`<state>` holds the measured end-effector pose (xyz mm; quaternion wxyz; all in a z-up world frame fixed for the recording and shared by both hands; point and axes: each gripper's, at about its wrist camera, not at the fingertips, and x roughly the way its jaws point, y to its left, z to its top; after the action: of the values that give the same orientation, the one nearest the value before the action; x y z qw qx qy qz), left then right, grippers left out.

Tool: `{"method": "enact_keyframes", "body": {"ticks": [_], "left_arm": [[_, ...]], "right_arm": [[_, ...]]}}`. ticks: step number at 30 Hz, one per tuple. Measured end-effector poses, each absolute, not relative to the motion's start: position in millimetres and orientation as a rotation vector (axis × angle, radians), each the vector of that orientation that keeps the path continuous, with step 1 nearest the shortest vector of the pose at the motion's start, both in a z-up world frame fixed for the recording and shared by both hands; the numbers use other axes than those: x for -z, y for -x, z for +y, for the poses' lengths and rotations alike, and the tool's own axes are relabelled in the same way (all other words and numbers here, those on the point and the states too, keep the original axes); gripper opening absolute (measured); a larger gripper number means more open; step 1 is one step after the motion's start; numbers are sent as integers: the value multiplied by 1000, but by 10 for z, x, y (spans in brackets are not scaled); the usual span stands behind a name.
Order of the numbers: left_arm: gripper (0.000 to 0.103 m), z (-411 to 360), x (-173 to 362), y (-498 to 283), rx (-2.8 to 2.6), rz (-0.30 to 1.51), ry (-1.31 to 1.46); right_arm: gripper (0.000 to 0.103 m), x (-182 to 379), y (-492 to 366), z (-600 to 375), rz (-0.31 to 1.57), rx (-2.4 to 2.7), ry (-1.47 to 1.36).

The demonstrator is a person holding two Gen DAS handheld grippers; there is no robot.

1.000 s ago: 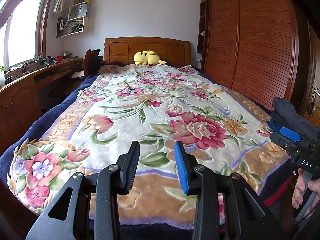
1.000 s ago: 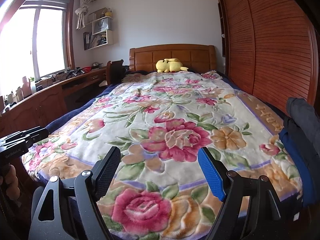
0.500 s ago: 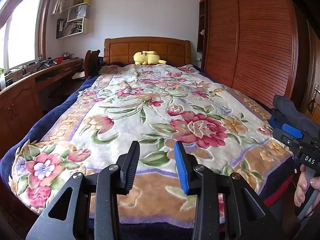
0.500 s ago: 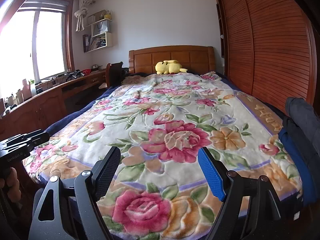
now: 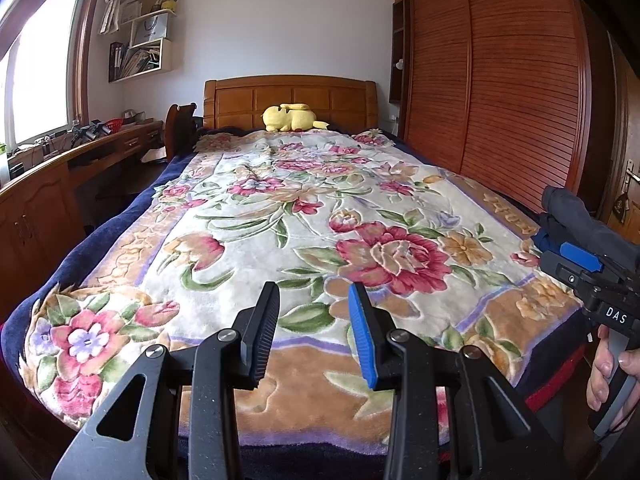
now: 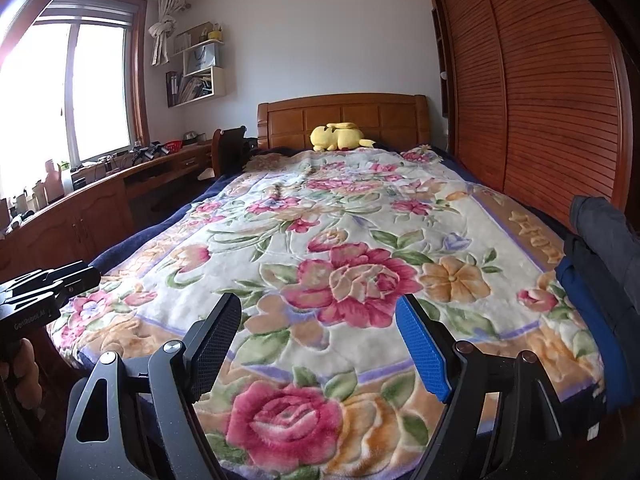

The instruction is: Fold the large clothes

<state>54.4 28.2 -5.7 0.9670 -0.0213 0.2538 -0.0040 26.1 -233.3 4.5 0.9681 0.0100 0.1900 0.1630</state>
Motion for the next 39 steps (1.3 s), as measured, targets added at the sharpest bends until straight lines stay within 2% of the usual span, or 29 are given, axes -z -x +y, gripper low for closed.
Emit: {"method": "enact_keyframes", "body": {"ticks": [39], "left_arm": [[37, 210, -75, -498, 19, 495, 30]], "right_arm": [[81, -63, -239, -2344, 368, -331, -34]]}}
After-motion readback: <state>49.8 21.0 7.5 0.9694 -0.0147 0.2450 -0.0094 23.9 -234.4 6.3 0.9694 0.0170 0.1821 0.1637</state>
